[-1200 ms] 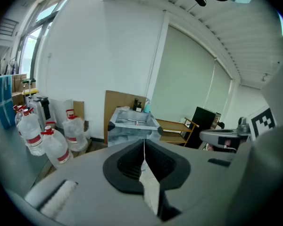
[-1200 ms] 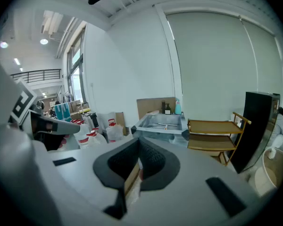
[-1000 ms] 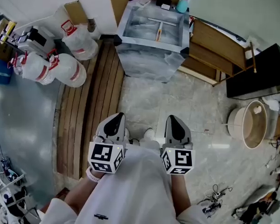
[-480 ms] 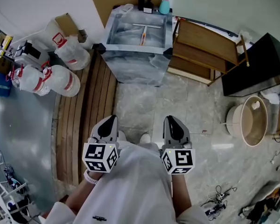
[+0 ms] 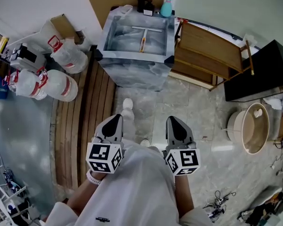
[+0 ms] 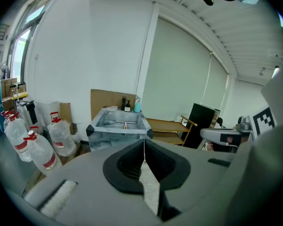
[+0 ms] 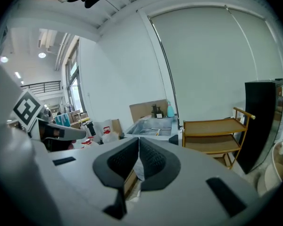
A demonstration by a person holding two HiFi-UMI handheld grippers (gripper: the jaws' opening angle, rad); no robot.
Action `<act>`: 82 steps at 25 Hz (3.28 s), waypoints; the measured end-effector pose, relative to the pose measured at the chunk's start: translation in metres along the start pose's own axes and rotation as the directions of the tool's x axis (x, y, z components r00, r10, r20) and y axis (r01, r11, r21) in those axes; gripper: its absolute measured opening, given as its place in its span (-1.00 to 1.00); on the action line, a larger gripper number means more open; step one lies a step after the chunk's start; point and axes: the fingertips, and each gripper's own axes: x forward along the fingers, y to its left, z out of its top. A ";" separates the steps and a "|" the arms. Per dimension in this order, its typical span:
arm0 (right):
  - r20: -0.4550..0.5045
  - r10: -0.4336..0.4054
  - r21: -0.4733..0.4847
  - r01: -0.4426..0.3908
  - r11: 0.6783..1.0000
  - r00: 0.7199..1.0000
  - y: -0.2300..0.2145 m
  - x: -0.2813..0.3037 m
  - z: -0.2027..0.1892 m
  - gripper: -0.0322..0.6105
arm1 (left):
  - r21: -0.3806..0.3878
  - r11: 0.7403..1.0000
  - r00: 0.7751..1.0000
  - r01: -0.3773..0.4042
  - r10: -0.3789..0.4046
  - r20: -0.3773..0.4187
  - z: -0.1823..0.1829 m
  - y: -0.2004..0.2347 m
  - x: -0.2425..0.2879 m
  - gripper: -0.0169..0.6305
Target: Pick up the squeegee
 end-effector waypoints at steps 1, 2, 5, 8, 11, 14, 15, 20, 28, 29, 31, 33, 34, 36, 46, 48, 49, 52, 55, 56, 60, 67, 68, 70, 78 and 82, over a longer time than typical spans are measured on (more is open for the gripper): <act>-0.005 0.003 0.001 -0.003 1.000 1.000 -0.002 0.014 0.004 -0.88 | -0.004 1.000 1.000 0.002 -0.002 -0.002 0.005 0.008 0.012 -0.92; -0.007 0.003 -0.001 -0.003 1.000 1.000 -0.003 0.028 0.008 -0.88 | -0.008 1.000 1.000 0.006 -0.006 -0.006 0.010 0.016 0.025 -0.92; -0.009 -0.004 -0.005 0.004 1.000 1.000 -0.011 0.074 0.027 -0.88 | -0.016 0.999 0.999 0.031 -0.031 -0.019 0.034 0.042 0.069 -0.92; -0.014 -0.034 -0.008 0.034 0.999 0.999 -0.021 0.126 0.051 -0.88 | -0.007 0.998 0.997 0.068 -0.068 -0.026 0.069 0.067 0.117 -0.92; -0.010 -0.053 -0.002 0.053 0.999 0.999 -0.030 0.178 0.081 -0.88 | 0.008 0.994 0.994 0.107 -0.106 -0.034 0.111 0.093 0.163 -0.92; -0.019 -0.054 -0.038 0.053 0.998 0.998 -0.034 0.230 0.108 -0.88 | 0.028 0.989 0.989 0.146 -0.145 -0.040 0.150 0.117 0.207 -0.92; -0.024 -0.060 -0.049 0.058 0.997 0.998 -0.035 0.248 0.114 -0.88 | 0.036 0.987 0.987 0.158 -0.157 -0.044 0.161 0.125 0.223 -0.92; -0.036 -0.098 -0.045 0.096 0.994 0.995 -0.044 0.313 0.139 -0.88 | 0.058 0.978 0.979 0.198 -0.195 -0.054 0.198 0.153 0.278 -0.92; -0.067 -0.111 -0.039 0.108 0.993 0.992 -0.070 0.350 0.153 -0.88 | 0.027 0.983 0.979 0.183 -0.179 -0.099 0.208 0.157 0.314 -0.92; -0.069 -0.112 -0.042 0.110 0.993 0.991 -0.074 0.353 0.154 -0.88 | 0.027 0.984 0.979 0.178 -0.175 -0.103 0.208 0.157 0.318 -0.91; -0.074 -0.108 -0.043 0.105 0.994 0.991 -0.081 0.359 0.154 -0.88 | 0.023 0.984 0.978 0.175 -0.171 -0.117 0.208 0.155 0.328 -0.92; -0.078 -0.098 -0.043 0.095 0.995 0.992 -0.087 0.365 0.155 -0.88 | 0.024 0.984 0.975 0.175 -0.170 -0.140 0.205 0.153 0.340 -0.91; -0.081 -0.095 -0.043 0.091 0.995 0.992 -0.090 0.369 0.155 -0.88 | 0.026 0.984 0.974 0.174 -0.168 -0.151 0.204 0.152 0.347 -0.91; -0.091 -0.089 -0.050 0.085 0.995 0.992 -0.098 0.375 0.152 -0.88 | 0.028 0.985 0.973 0.170 -0.163 -0.165 0.203 0.149 0.362 -0.91; -0.130 -0.039 -0.052 0.033 0.998 0.991 -0.134 0.416 0.139 -0.88 | 0.007 0.989 0.962 0.146 -0.141 -0.235 0.185 0.141 0.461 -0.91; -0.146 -0.036 -0.064 0.026 0.998 0.989 -0.141 0.424 0.132 -0.88 | 0.003 0.990 0.958 0.143 -0.137 -0.251 0.175 0.141 0.481 -0.91; -0.154 -0.035 -0.069 0.025 0.997 0.987 -0.145 0.428 0.128 -0.88 | 0.002 0.990 0.956 0.140 -0.134 -0.262 0.169 0.142 0.490 -0.91; -0.172 -0.032 -0.059 0.022 0.998 0.985 -0.157 0.442 0.118 -0.88 | -0.002 0.992 0.946 0.129 -0.123 -0.299 0.150 0.144 0.521 -0.91; -0.183 -0.027 -0.050 0.018 0.999 0.983 -0.166 0.455 0.111 -0.88 | -0.002 0.994 0.938 0.112 -0.106 -0.330 0.131 0.150 0.550 -0.91; -0.188 -0.027 -0.049 0.018 0.999 0.982 -0.169 0.459 0.108 -0.88 | 0.000 0.994 0.936 0.108 -0.102 -0.338 0.125 0.152 0.559 -0.91; -0.208 -0.025 -0.034 0.018 0.999 0.978 -0.176 0.473 0.098 -0.88 | -0.008 0.993 0.923 0.114 -0.109 -0.370 0.104 0.157 0.591 -0.74; -0.241 -0.015 0.002 0.016 1.000 0.970 -0.180 0.486 0.082 -0.88 | 0.008 0.995 0.895 0.103 -0.089 -0.436 0.067 0.162 0.641 -0.62; -0.250 -0.020 0.014 0.025 1.000 0.968 -0.180 0.486 0.080 -0.88 | 0.012 0.995 0.892 0.101 -0.085 -0.444 0.062 0.163 0.647 -0.60; -0.272 -0.027 0.050 0.042 0.998 0.962 -0.179 0.486 0.076 -0.88 | 0.016 0.996 0.888 0.090 -0.073 -0.455 0.054 0.167 0.657 -0.57; -0.314 -0.016 0.078 0.042 0.996 0.949 -0.187 0.487 0.060 -0.88 | 0.010 1.000 0.862 0.015 -0.008 -0.507 0.025 0.180 0.685 -0.55; -0.302 -0.006 0.068 0.027 0.997 0.953 -0.187 0.493 0.058 -0.88 | -0.014 1.000 0.858 -0.009 0.000 -0.514 0.020 0.184 0.690 -0.55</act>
